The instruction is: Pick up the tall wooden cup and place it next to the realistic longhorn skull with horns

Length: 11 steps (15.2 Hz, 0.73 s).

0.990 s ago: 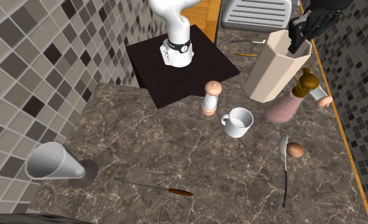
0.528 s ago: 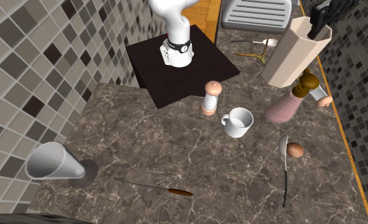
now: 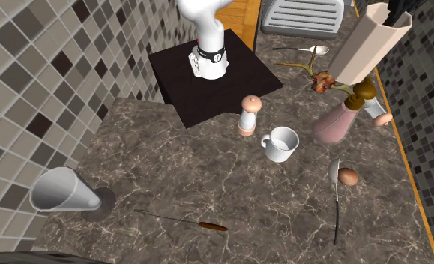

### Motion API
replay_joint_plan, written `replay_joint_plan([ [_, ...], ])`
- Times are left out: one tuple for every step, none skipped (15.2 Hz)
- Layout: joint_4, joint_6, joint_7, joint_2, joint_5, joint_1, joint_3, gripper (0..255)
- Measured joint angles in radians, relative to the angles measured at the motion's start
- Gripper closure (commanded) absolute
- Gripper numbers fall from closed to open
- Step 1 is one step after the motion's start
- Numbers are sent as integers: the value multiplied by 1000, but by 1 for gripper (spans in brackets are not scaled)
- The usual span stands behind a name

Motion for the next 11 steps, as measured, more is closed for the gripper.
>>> replay_joint_plan([
  [18, -3, 25, 15, -4, 11, 13, 255],
  [38, -7, 55, 31, -9, 25, 28, 255],
  [68, -16, 76, 53, -16, 34, 39, 255],
  [78, -15, 107, 64, -20, 49, 54, 255],
  [89, -10, 133, 81, -26, 62, 67, 255],
  [110, -12, 155, 102, -34, 73, 76, 255],
  [144, -19, 182, 131, -45, 87, 88, 255],
  [164, -21, 210, 149, -53, 103, 100, 255],
  [193, -32, 237, 170, -62, 119, 111, 255],
  [229, -41, 266, 198, -75, 137, 122, 255],
  [263, -51, 289, 225, -87, 152, 130, 255],
])
